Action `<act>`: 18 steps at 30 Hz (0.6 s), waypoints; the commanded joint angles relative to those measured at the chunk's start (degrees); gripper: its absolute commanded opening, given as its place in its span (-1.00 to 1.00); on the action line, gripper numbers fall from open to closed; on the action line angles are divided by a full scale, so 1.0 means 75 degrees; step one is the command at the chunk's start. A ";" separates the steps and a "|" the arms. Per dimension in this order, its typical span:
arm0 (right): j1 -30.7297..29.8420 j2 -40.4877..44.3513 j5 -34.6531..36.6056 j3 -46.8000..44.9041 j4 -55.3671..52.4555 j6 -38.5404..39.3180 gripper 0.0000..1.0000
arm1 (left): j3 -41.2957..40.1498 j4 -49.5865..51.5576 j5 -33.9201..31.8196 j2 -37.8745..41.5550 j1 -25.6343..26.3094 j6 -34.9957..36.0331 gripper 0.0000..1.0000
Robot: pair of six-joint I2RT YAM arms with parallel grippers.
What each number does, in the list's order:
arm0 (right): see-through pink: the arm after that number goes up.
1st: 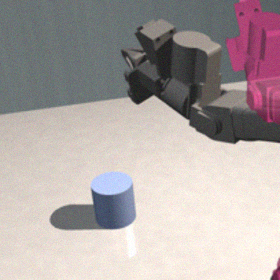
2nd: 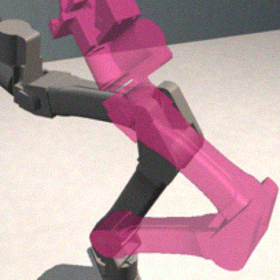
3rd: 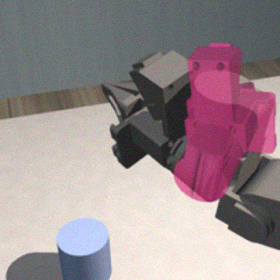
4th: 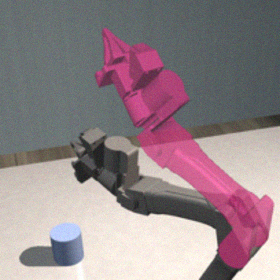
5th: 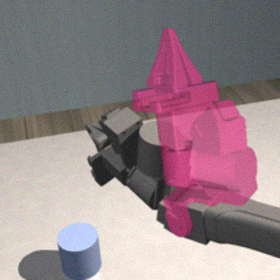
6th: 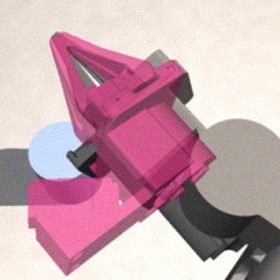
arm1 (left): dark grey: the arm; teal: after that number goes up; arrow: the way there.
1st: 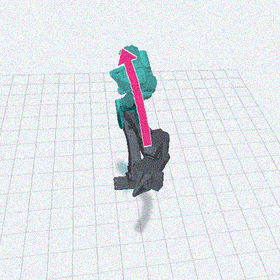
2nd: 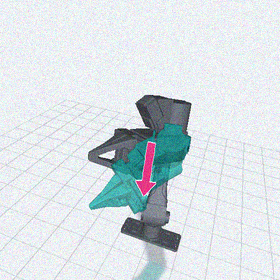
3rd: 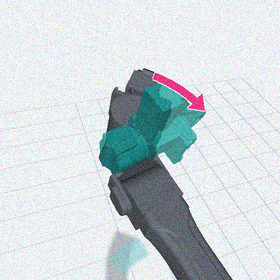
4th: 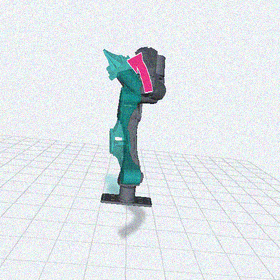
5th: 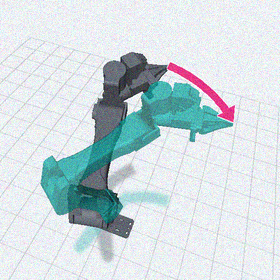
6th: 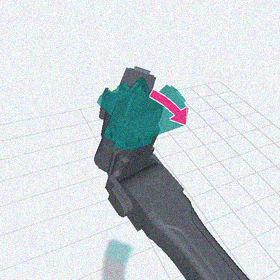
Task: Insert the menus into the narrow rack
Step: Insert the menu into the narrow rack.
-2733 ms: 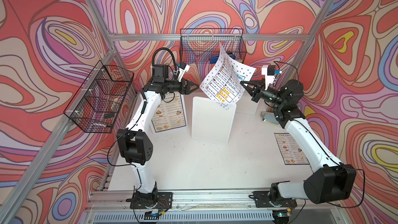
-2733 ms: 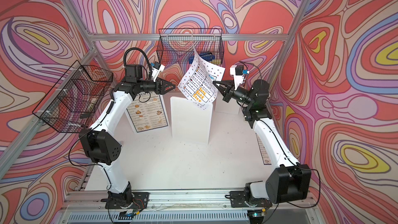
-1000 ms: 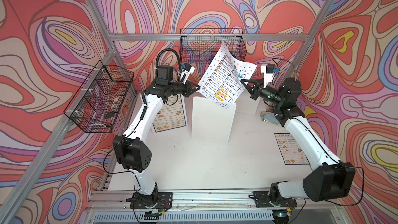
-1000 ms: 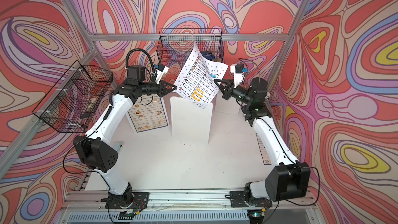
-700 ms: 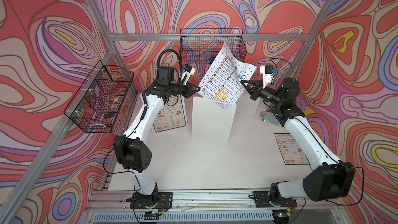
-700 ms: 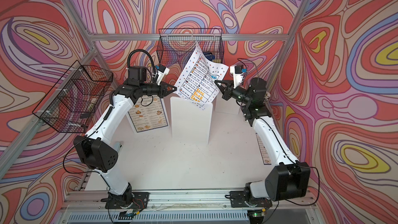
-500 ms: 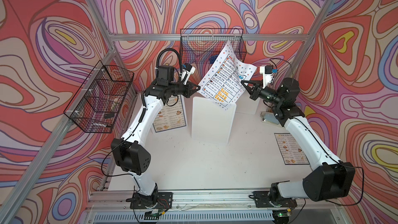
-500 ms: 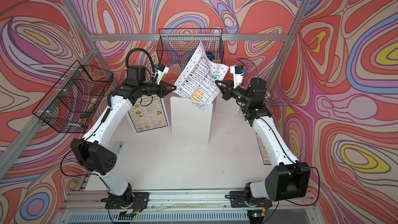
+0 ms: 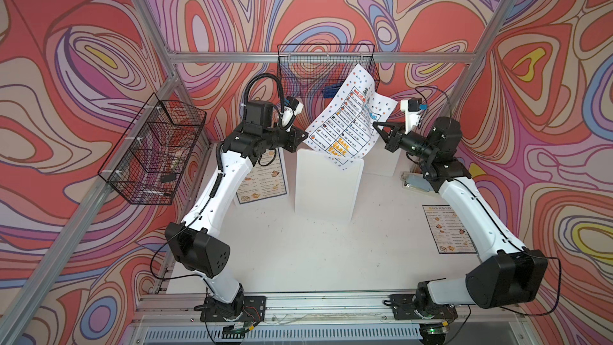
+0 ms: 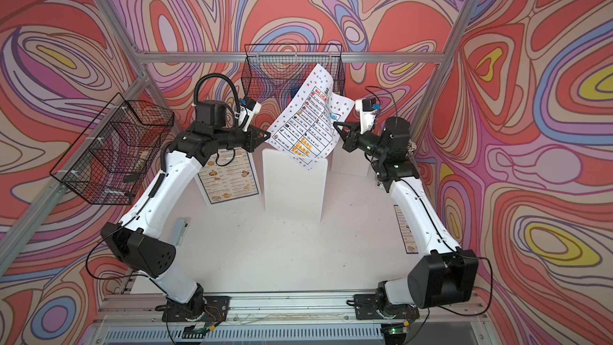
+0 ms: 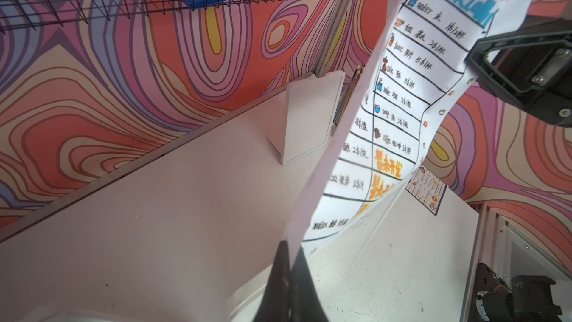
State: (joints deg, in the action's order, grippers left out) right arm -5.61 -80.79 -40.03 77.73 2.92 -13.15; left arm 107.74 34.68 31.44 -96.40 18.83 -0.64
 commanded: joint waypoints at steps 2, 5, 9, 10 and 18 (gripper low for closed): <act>-0.0002 -0.0143 -0.0041 0.0170 -0.0245 0.0095 -1.00 | -0.0061 0.0071 -0.0497 0.0352 0.0092 0.0142 -1.00; -0.0002 -0.0191 -0.0150 0.0333 -0.0466 0.0165 -1.00 | -0.0186 0.0002 -0.0335 0.0315 0.0122 0.0277 -1.00; 0.0000 -0.0149 -0.0112 0.0311 -0.0495 0.0242 -1.00 | -0.0343 0.0000 -0.0115 0.0197 0.0163 0.0643 -1.00; 0.0002 -0.0149 -0.0112 0.0331 -0.0503 0.0253 -1.00 | -0.0479 -0.0092 -0.0028 0.0197 0.0162 0.0761 -1.00; 0.0006 -0.0253 -0.0503 0.0770 -0.0626 0.0344 -1.00 | -0.0971 -0.0526 -0.0327 0.0290 0.0149 0.1019 0.61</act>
State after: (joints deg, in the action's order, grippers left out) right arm -5.61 -82.17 -41.63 81.71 -1.19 -11.57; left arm 100.31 33.08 29.19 -95.74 19.84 4.97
